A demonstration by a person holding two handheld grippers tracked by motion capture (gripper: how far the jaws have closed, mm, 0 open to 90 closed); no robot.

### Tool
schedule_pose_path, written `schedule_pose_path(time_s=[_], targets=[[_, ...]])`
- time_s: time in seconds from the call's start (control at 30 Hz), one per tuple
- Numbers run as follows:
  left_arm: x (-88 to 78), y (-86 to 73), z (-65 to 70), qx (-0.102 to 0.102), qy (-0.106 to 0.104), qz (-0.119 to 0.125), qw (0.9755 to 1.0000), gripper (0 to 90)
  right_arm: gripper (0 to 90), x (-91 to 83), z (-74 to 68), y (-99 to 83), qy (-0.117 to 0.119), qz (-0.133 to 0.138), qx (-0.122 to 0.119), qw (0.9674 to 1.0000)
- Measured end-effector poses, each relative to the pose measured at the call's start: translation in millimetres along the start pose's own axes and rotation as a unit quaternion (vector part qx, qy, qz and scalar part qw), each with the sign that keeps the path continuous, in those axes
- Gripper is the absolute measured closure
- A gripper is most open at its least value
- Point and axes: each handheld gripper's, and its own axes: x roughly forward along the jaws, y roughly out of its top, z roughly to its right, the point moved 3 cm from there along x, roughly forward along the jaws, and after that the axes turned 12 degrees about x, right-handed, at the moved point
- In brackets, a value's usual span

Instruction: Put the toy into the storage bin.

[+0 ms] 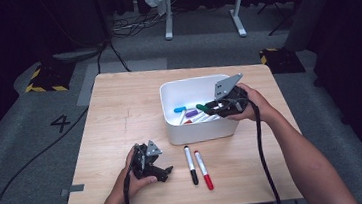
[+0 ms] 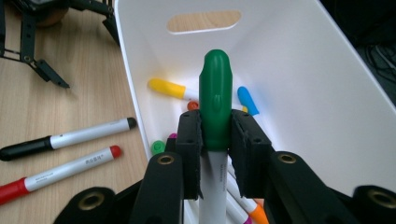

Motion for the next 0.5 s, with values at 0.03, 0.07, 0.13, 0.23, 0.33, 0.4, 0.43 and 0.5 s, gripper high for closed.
schedule_pose_path(time_s=[0.03,0.07,0.13,0.23,0.33,0.4,0.43,0.5], targets=[[-0.1,0.0,0.1,-0.001,0.0,0.0,1.0,0.0,74.8,2.0,-0.8,-0.2,0.004,-0.007,-0.001,1.0],[0.1,0.0,0.1,-0.001,0.0,0.001,1.0,0.0,74.8,3.8,-2.0,-0.2,0.007,-0.012,-0.003,0.9999],[0.0,0.0,0.2,-0.001,0.0,0.0,1.0,0.0,74.8,6.4,-4.1,0.0,0.013,-0.023,-0.01,0.9996],[0.0,0.0,0.0,0.0,0.0,0.0,1.0,0.0,74.7,10.6,-6.5,1.1,0.015,-0.036,-0.012,0.9992],[0.1,0.0,0.1,-0.001,0.0,0.0,1.0,0.0,74.6,12.8,-6.1,1.3,0.013,-0.042,-0.01,0.999],[0.0,0.0,0.2,-0.001,0.0,0.0,1.0,0.0,74.4,14.9,-5.5,0.5,0.011,-0.05,-0.005,0.9987],[0.1,0.0,0.1,-0.001,0.0,0.0,1.0,0.0,74.3,15.6,-5.4,0.1,0.011,-0.051,-0.005,0.9986],[0.0,0.0,0.2,-0.001,0.0,0.0,1.0,0.0,74.0,16.6,-4.9,-0.5,0.011,-0.052,-0.003,0.9986]])
